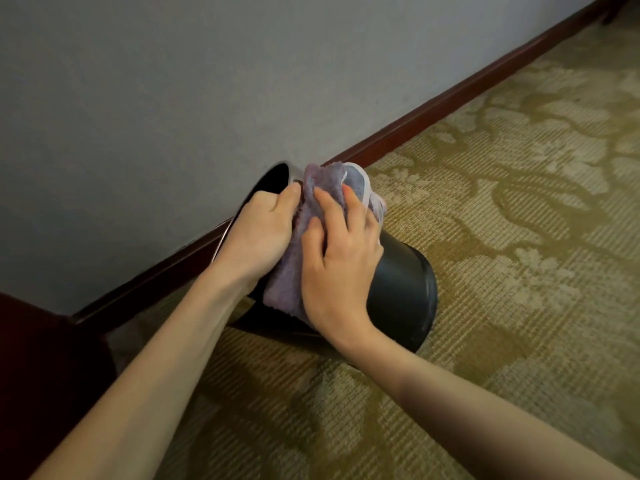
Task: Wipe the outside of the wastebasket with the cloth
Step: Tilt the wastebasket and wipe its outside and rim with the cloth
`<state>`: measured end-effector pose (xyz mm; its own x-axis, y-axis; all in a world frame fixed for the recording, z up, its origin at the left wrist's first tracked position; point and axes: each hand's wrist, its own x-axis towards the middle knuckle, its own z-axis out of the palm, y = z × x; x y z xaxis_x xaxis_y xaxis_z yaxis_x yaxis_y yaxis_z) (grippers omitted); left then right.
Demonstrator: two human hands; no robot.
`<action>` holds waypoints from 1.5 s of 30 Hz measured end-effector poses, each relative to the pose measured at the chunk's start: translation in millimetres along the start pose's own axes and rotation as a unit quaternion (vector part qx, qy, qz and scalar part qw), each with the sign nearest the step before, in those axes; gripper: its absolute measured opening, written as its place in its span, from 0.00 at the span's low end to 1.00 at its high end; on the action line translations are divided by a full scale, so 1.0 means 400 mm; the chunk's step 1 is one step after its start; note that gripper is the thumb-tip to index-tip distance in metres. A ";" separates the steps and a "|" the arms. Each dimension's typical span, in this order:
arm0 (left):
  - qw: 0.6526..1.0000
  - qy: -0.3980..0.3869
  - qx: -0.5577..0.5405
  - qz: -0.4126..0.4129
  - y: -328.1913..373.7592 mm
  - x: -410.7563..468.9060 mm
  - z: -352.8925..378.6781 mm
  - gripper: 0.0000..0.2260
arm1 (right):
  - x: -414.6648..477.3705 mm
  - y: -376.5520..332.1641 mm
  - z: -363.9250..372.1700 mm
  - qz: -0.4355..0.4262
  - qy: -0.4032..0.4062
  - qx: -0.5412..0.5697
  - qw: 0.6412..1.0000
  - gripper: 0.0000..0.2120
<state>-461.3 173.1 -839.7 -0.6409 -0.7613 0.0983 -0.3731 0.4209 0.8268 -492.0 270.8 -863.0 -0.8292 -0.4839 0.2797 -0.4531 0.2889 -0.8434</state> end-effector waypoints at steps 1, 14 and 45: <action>1.000 0.005 0.016 0.007 0.000 0.000 0.000 0.23 | 0.009 0.000 -0.001 0.000 -0.005 -0.006 1.000 0.19; 0.998 -0.013 0.004 0.058 -0.020 -0.012 0.006 0.23 | 0.263 0.022 -0.011 0.049 -0.221 -0.020 0.974 0.16; 0.999 0.040 0.003 0.019 -0.078 0.004 -0.069 0.22 | 0.153 0.044 0.022 0.020 -0.127 -0.048 0.990 0.18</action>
<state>-432.1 145.1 -849.9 -0.5992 -0.7818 0.1728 -0.3548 0.4527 0.8180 -547.9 239.2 -864.9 -0.7429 -0.6600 0.1123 -0.4613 0.3830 -0.8003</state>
